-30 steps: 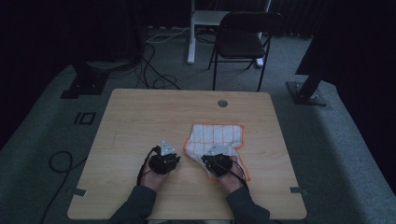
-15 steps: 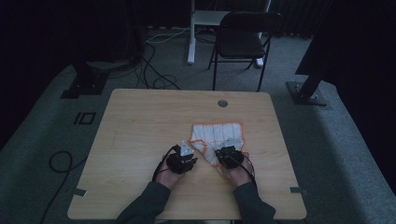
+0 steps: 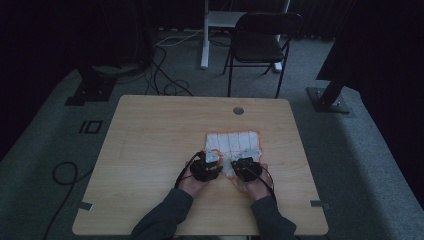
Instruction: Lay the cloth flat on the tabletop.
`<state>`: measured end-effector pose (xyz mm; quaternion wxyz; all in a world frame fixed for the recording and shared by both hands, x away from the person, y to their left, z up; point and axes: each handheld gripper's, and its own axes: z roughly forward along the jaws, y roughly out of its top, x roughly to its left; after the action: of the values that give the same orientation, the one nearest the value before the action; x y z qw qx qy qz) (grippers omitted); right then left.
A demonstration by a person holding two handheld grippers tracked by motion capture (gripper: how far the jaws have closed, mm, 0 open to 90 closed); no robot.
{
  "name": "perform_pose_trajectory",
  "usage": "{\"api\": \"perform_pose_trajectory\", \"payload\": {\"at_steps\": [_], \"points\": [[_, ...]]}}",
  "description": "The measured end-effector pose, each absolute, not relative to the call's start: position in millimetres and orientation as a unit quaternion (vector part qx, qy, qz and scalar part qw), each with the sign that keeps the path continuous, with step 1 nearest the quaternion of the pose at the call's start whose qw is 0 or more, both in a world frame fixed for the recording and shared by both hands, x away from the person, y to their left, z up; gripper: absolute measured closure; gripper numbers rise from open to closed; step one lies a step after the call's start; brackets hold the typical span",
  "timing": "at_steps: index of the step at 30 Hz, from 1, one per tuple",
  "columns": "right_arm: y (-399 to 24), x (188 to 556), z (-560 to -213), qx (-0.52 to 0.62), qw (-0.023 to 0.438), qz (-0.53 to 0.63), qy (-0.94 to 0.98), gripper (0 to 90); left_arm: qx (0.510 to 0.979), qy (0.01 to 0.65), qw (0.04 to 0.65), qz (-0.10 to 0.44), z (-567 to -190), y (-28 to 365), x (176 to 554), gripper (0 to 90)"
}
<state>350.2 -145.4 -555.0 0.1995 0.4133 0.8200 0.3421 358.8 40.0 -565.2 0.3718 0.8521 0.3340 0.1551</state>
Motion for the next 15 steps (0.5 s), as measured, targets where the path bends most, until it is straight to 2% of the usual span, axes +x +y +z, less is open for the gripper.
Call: {"api": "perform_pose_trajectory", "payload": {"at_steps": [5, 7, 10, 11, 15], "points": [[-146, 350, -555, 0.413, 0.2, 0.343, 0.82, 86.0, 0.855, 0.324, 0.377, 0.148, -565, 40, 358, 71.7], [-146, 349, -554, 0.412, 0.199, 0.344, 0.82, 85.5, 0.858, 0.318, 0.378, 0.144, -565, 40, 356, 82.4], [-146, 349, -553, 0.413, 0.199, 0.345, 0.82, 84.7, 0.86, 0.311, 0.38, 0.14, -563, 42, 355, 88.2], [-147, 348, -552, 0.411, 0.201, 0.348, 0.818, 79.1, 0.86, 0.31, 0.381, 0.14, -562, 44, 354, 88.2], [-154, 346, -547, 0.416, 0.203, 0.361, 0.81, 71.7, 0.859, 0.308, 0.385, 0.139, -556, 52, 349, 88.6]]}}
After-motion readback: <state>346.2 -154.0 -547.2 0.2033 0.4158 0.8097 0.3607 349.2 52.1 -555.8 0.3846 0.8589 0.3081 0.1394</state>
